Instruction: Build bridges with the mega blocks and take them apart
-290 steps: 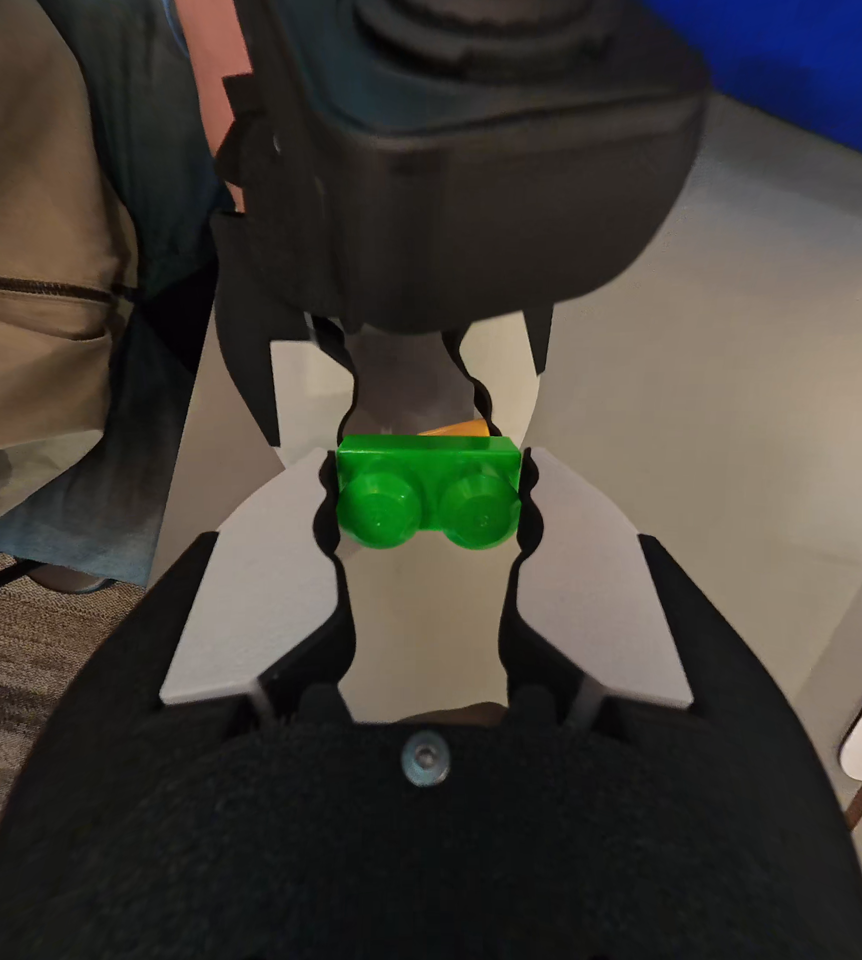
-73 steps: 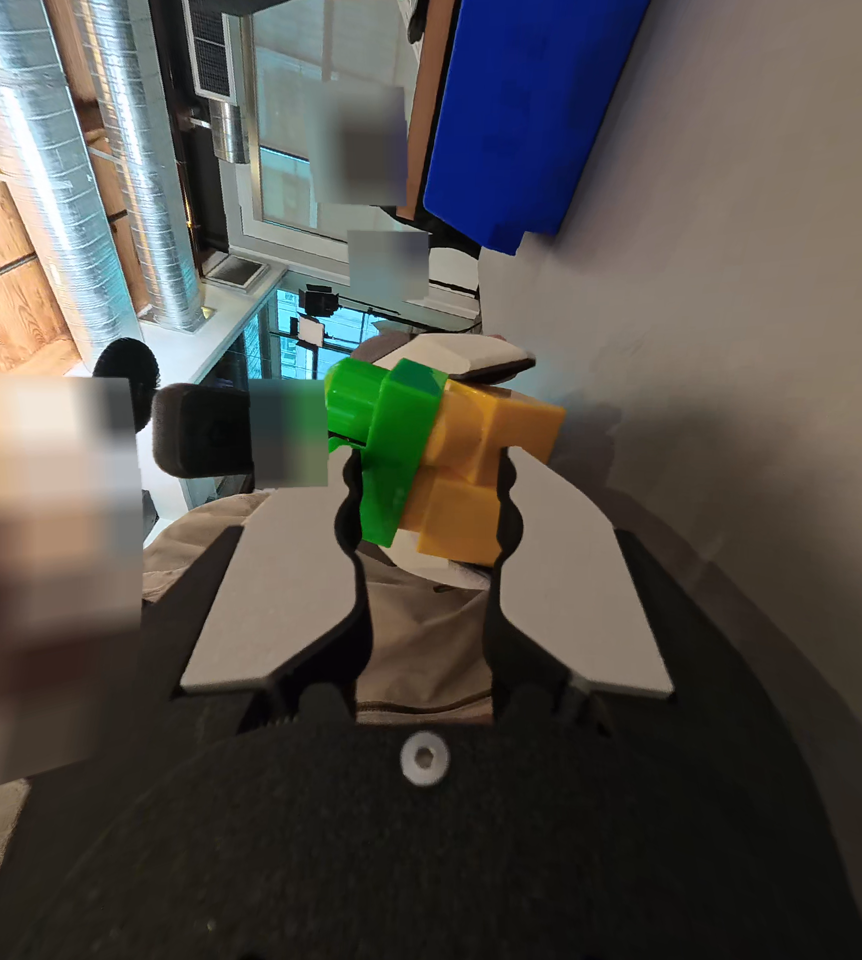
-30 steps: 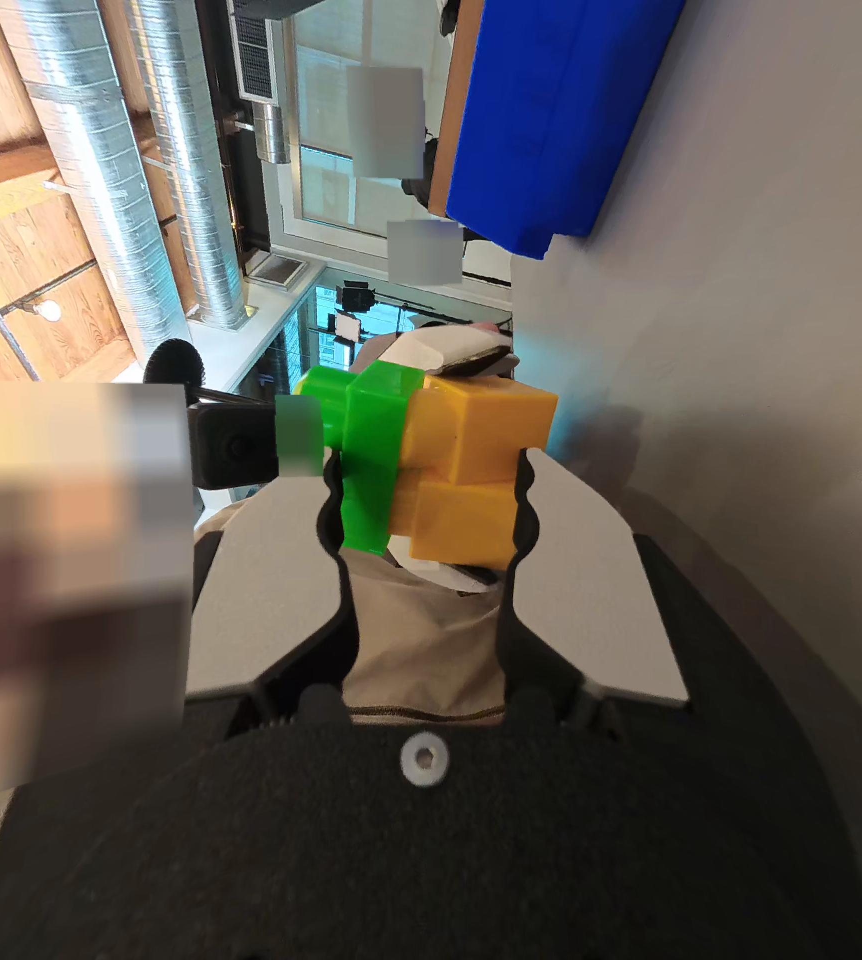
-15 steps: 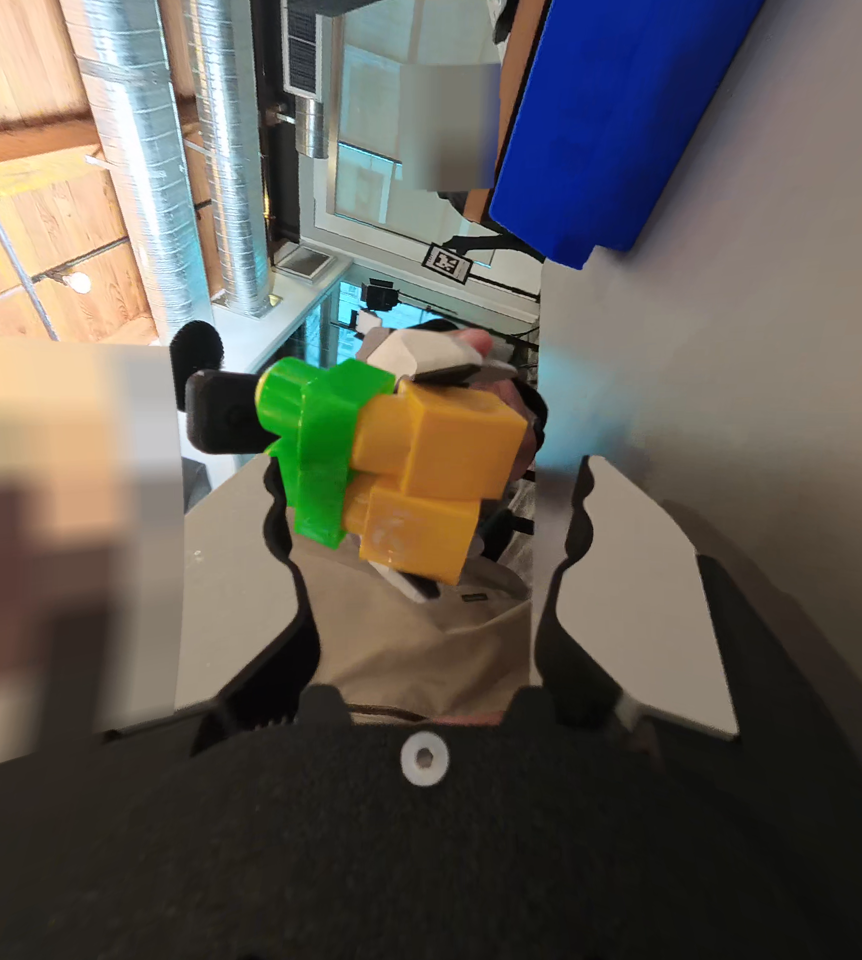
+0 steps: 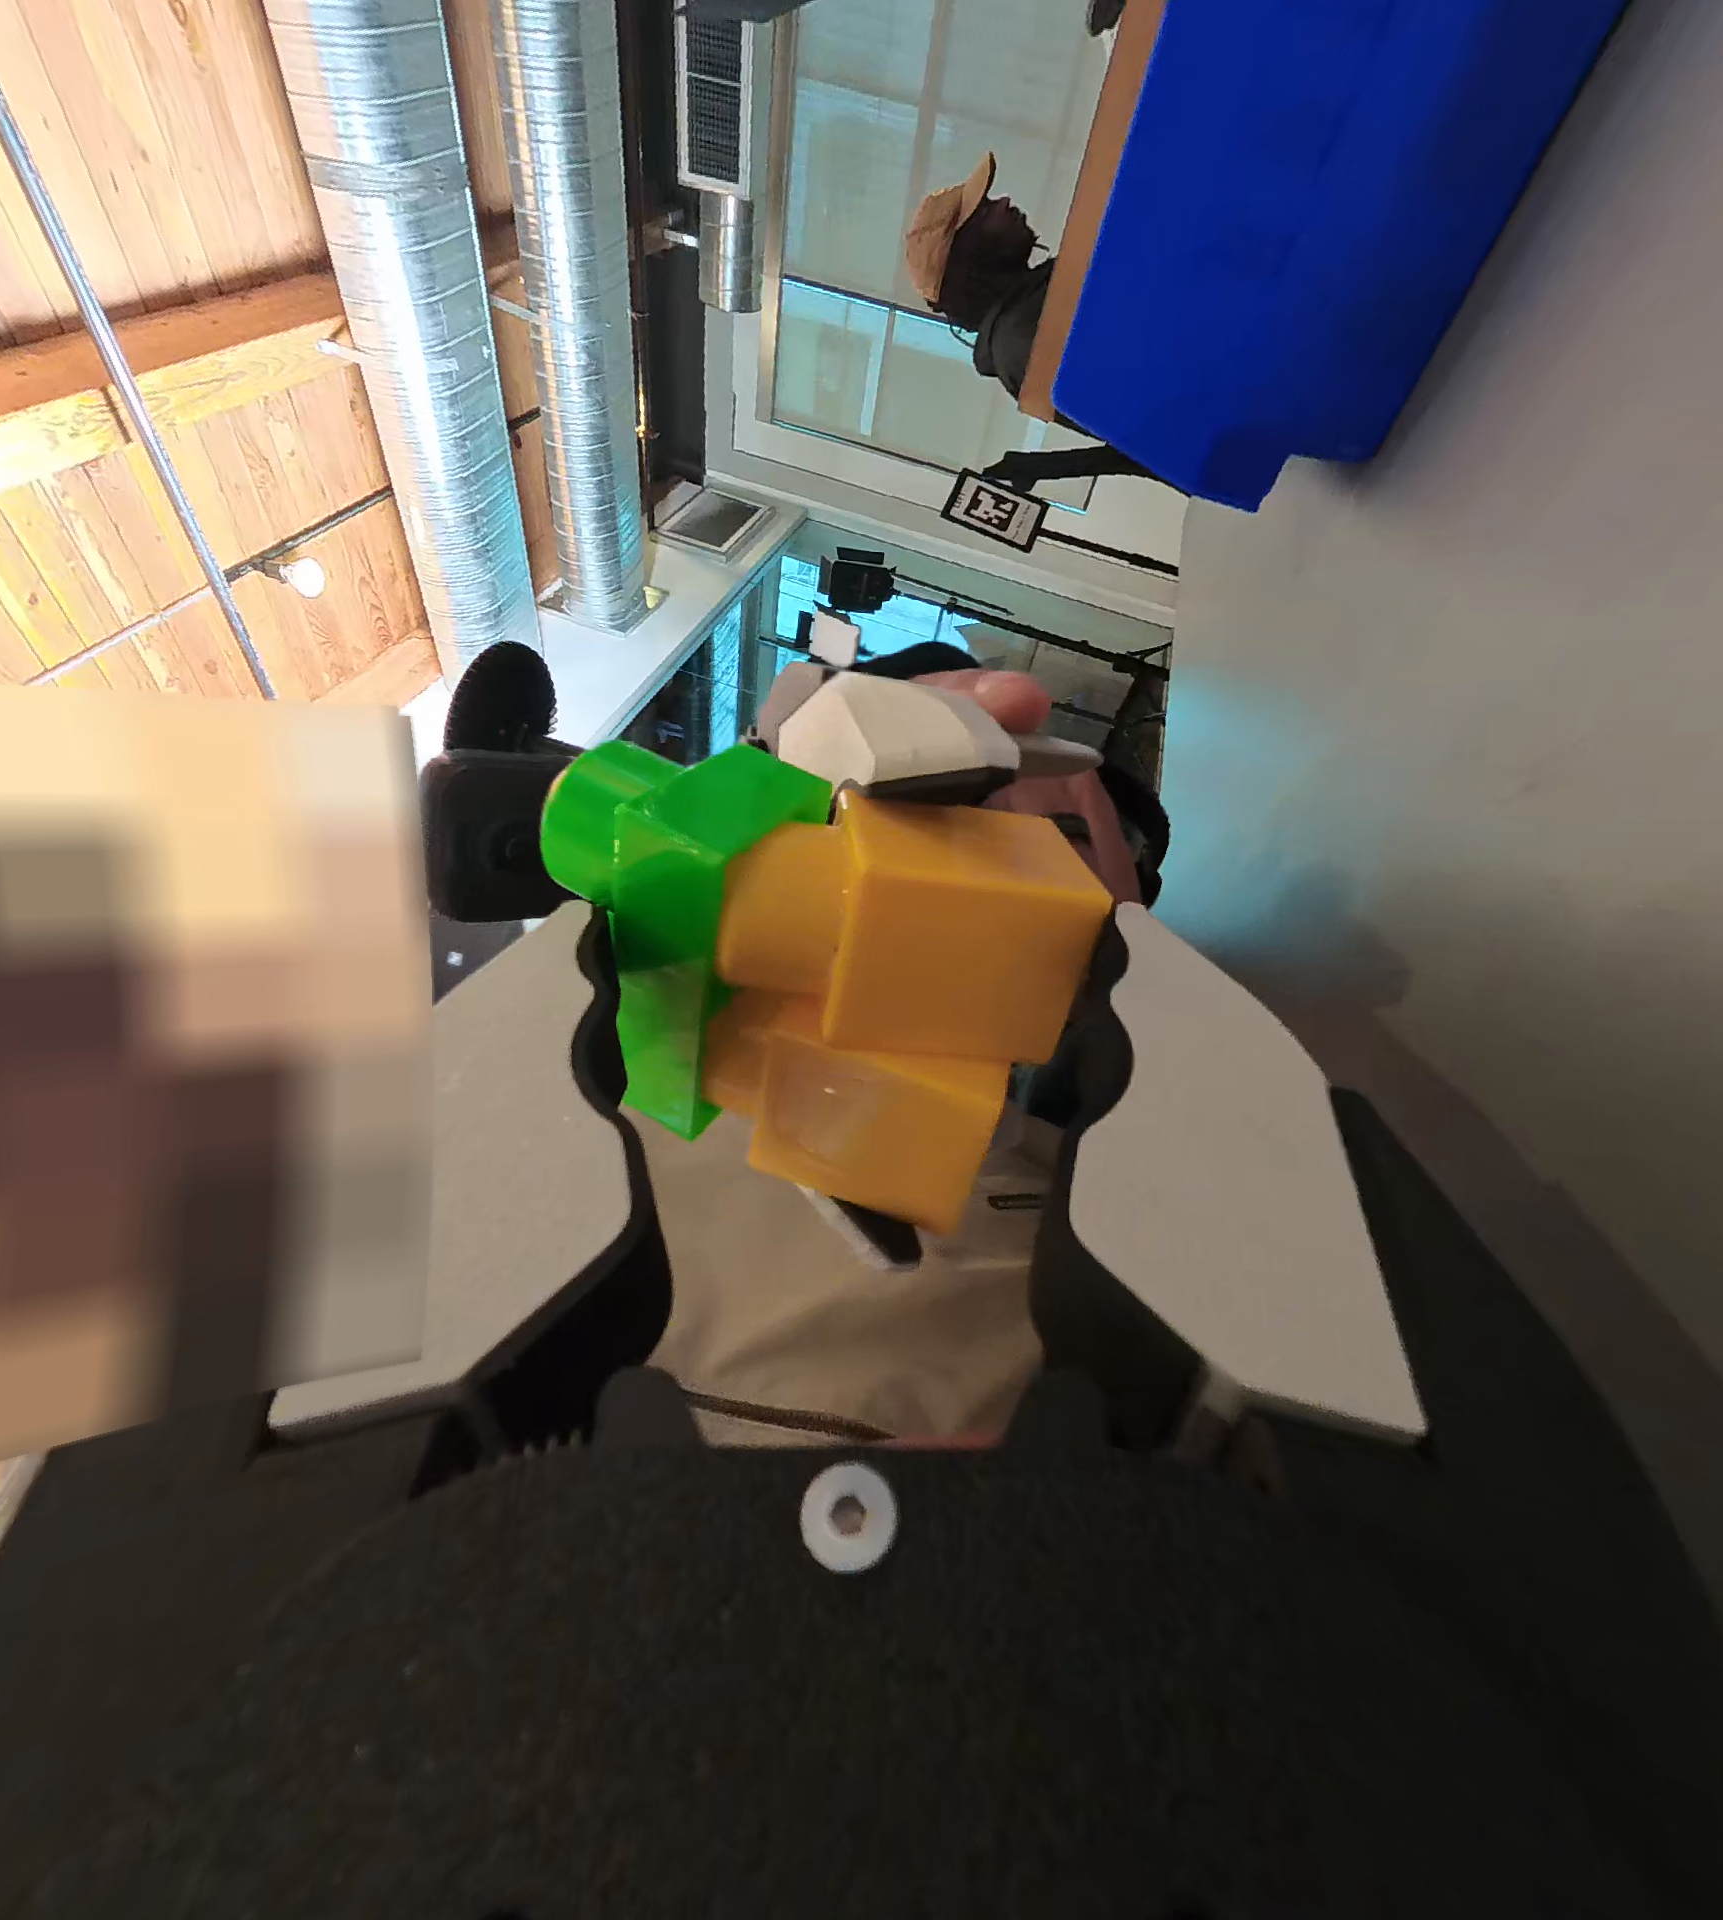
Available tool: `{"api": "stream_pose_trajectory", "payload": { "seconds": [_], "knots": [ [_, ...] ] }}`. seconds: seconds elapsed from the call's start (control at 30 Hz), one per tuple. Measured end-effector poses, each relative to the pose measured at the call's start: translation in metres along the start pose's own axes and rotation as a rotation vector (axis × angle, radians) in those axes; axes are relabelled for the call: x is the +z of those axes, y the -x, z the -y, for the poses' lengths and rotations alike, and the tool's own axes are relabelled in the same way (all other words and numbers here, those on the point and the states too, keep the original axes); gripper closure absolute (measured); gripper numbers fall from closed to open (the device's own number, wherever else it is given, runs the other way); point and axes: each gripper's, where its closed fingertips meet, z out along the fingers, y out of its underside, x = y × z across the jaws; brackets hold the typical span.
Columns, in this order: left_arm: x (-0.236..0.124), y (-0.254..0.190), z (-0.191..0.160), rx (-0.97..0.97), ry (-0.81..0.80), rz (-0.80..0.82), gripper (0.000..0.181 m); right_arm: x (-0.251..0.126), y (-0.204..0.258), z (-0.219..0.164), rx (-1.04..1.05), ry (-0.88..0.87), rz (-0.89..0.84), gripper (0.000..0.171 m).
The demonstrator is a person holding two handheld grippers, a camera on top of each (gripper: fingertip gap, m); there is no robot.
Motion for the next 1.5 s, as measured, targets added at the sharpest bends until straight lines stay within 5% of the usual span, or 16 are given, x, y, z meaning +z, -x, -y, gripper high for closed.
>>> {"api": "stream_pose_trajectory", "payload": {
  "seconds": [0.6,1.0,1.13,1.5],
  "knots": [
    [0.001,0.004,-0.004,0.001,-0.005,0.016,0.102,-0.007,-0.003,0.002,-0.034,0.006,-0.024,0.103],
    [0.001,0.003,-0.004,0.017,0.045,-0.082,0.103,-0.011,0.000,0.001,-0.039,0.011,-0.016,0.099],
    [-0.001,0.009,-0.008,0.046,0.076,-0.058,0.103,-0.012,0.004,0.000,-0.061,0.017,-0.047,0.086],
    [0.001,0.007,-0.005,0.089,0.098,-0.022,0.104,0.007,0.002,-0.002,-0.013,0.028,-0.024,0.096]
  ]
}}
